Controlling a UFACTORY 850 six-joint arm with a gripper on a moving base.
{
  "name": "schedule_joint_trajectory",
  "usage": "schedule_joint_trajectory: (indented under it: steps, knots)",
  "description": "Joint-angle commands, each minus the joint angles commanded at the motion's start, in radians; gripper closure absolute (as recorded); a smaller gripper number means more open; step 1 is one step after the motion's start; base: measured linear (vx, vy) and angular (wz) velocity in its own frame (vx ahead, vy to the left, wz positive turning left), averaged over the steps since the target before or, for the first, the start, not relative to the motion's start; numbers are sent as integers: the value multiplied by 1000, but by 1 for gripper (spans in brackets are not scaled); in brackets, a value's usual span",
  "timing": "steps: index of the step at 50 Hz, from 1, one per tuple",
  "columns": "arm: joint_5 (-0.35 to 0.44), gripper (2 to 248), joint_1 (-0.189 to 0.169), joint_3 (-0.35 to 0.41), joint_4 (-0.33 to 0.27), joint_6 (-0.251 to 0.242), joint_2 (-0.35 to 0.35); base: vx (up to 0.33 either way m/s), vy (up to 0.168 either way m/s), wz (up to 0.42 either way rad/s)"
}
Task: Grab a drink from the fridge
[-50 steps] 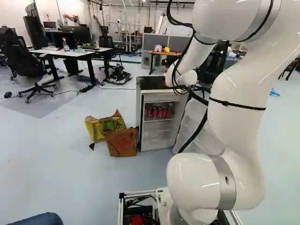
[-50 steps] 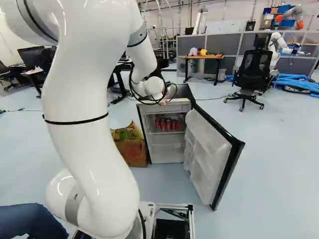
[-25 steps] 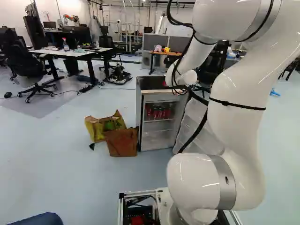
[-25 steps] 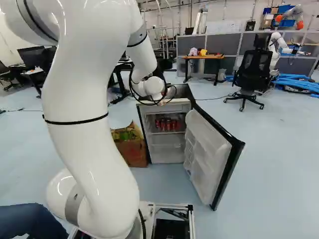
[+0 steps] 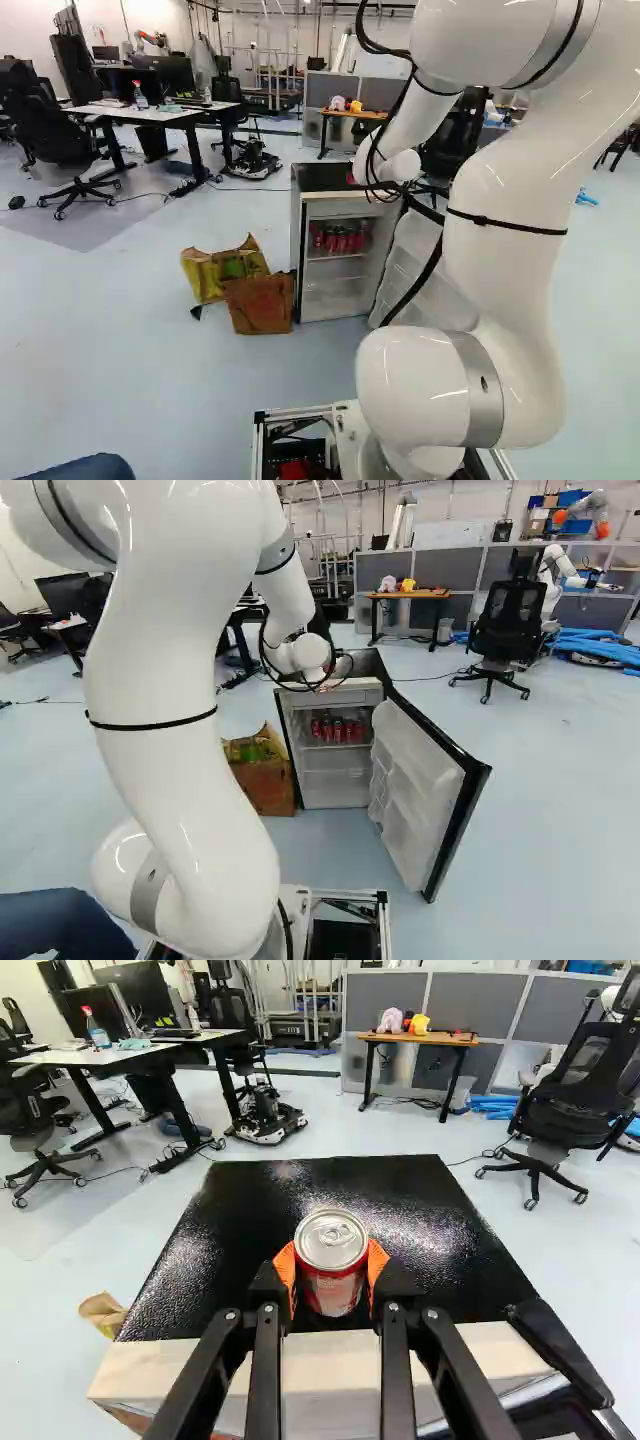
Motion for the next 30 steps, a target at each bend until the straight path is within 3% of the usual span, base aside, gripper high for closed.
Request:
schedule_joint_trajectory:
  steps: [30]
  knots:
    - [-36, 158, 0, 0, 0, 0, 0, 0, 0, 0]
